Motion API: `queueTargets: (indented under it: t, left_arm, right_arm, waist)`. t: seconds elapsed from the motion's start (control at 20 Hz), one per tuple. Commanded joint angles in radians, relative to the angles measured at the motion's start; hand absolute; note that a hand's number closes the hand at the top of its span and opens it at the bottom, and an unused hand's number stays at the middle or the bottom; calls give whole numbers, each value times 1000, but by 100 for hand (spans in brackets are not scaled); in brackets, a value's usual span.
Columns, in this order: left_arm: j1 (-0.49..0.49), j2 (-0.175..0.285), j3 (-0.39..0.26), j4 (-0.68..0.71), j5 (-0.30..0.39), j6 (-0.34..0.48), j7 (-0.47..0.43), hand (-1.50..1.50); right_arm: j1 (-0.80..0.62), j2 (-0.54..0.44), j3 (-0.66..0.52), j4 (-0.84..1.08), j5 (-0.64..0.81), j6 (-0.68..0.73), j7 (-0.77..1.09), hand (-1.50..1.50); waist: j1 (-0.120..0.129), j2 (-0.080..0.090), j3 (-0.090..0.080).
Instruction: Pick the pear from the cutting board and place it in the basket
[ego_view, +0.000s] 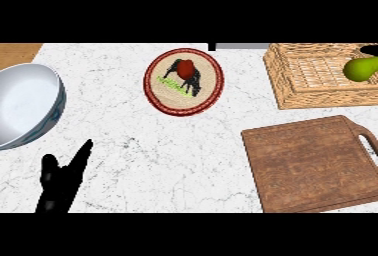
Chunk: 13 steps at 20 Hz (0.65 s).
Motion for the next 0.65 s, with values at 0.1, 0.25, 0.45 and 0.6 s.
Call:
queueTargets:
  t: [0.1,0.25,0.45,0.6]
  left_arm:
    - [-34,-23,0,76,-10,7,17,0]
    - [-29,-18,15,93,-3,-2,-2,0]
    - [-38,11,47,85,23,-29,16,0]
    - [-15,-27,11,64,-12,4,10,0]
  right_arm:
    - [-2,-40,-85,69,-77,-29,-65,-150]
    - [-50,-98,-124,99,-109,-4,-5,-150]
    - [-22,-195,-175,135,-143,11,-30,-150]
    - [78,-268,-199,168,-163,75,-119,-150]
  waist:
    - [-11,9,-14]
    - [-9,10,-15]
    - [-11,11,-14]
    - [-19,11,-13]
